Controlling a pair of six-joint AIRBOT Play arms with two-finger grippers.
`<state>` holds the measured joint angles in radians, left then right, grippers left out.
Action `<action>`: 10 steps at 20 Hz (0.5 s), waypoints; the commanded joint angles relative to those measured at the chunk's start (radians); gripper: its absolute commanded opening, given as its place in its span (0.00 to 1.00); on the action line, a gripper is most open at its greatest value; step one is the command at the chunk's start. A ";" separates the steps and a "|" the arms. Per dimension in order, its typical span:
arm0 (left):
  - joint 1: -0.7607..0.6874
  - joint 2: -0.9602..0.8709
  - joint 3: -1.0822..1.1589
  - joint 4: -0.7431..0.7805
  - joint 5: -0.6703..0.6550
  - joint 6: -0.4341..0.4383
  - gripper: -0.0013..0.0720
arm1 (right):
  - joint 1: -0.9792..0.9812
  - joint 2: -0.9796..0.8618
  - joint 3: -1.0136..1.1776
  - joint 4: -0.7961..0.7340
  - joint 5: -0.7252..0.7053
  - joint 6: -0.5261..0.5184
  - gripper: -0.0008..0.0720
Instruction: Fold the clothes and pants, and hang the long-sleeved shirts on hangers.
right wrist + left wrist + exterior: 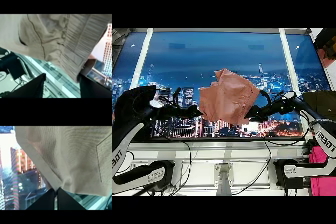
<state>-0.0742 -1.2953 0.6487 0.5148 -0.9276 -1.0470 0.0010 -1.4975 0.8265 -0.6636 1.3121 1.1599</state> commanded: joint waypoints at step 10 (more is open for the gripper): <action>0.000 0.000 0.002 -0.003 0.029 0.001 0.03 | 0.128 -0.021 0.001 0.019 0.013 -0.001 0.03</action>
<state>-0.0742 -1.2953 0.6491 0.5148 -0.9215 -1.0470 0.1303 -1.5230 0.8265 -0.6605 1.3254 1.1606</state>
